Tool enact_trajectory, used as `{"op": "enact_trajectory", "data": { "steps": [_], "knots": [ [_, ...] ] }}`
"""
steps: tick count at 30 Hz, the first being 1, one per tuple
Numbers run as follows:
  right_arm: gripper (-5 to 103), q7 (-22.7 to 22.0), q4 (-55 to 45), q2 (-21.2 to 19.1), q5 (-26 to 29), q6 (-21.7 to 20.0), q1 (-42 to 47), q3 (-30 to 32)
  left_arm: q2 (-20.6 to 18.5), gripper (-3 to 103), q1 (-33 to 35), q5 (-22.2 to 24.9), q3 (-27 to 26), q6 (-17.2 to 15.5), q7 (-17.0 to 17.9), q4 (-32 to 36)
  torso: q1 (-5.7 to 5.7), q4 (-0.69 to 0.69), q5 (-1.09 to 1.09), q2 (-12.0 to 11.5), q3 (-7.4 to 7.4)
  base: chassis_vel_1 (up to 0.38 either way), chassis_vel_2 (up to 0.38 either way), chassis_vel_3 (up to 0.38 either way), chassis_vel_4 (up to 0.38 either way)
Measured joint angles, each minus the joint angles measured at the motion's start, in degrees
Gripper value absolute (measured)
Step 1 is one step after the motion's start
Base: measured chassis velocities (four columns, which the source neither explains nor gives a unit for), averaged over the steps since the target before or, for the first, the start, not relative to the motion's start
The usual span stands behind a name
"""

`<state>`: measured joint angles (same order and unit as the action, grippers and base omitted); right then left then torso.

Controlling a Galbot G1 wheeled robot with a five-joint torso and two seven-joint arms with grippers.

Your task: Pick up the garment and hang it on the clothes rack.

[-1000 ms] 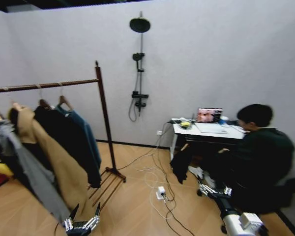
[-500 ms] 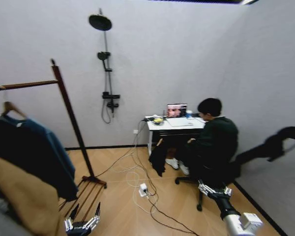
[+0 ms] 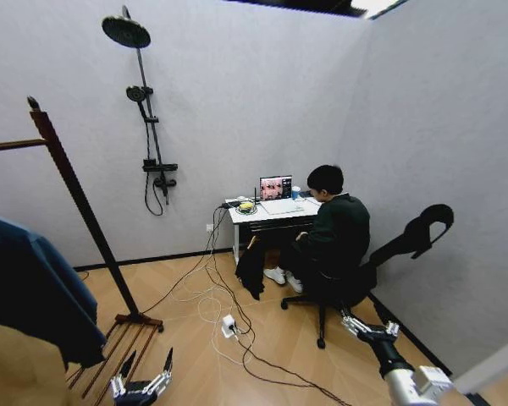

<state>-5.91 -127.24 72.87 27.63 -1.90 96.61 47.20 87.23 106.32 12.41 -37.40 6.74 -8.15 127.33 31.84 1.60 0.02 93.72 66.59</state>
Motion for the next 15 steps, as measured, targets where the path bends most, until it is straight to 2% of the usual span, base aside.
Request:
{"op": "enact_trajectory", "data": {
  "steps": [15],
  "knots": [
    [100, 0.0, 0.0, 0.0, 0.0, 0.0, -0.01, 0.0, -0.01, 100, 0.0, 0.0, -0.02, 0.0, 0.01, 0.0, 0.01, 0.01, -0.02, 0.0, 0.0, -0.015, -0.018, 0.007, 0.015]
  ]
}}
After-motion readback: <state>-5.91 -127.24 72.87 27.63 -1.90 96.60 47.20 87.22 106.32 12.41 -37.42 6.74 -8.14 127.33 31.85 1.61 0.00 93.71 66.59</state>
